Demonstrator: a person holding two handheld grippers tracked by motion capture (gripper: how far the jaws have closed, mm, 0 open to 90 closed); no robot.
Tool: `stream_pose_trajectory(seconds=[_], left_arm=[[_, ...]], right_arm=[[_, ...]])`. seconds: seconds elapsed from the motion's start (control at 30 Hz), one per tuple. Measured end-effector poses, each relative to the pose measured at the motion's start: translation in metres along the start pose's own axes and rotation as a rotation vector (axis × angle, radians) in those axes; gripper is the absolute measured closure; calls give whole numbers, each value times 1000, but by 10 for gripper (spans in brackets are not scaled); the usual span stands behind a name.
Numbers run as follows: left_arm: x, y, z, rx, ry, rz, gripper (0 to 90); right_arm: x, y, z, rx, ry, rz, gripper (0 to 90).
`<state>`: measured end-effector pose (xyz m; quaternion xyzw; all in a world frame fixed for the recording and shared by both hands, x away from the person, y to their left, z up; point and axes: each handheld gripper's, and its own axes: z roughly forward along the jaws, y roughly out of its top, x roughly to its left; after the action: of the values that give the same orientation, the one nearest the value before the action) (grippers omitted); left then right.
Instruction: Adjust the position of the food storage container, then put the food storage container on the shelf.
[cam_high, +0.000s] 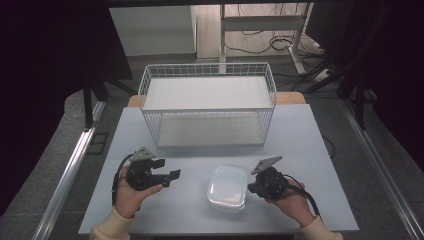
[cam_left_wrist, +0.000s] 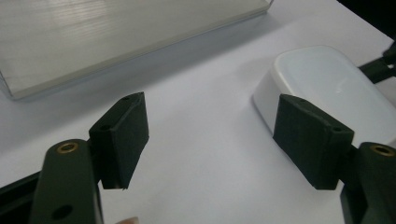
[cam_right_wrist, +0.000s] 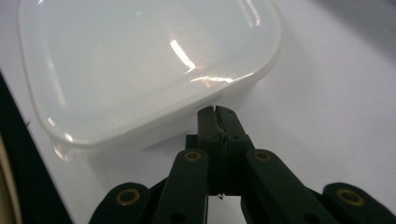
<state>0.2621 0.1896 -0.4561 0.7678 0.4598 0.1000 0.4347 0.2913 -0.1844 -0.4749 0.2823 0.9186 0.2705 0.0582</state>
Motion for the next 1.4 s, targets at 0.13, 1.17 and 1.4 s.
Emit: stream_pose_trajectory(seconds=[0.13,1.17,1.4], left_arm=[[1,1,-2,-7,2,-3,262],[-4,2,-6,-29,-53,-66,242],[-5,2,0,-15,-72,-84,232]], right_arm=[[-2,11,7,-12,-1,0,896],[-11,-10,-27,-313,10,202,336],[-8,-10,-24,-337,51,241,245]])
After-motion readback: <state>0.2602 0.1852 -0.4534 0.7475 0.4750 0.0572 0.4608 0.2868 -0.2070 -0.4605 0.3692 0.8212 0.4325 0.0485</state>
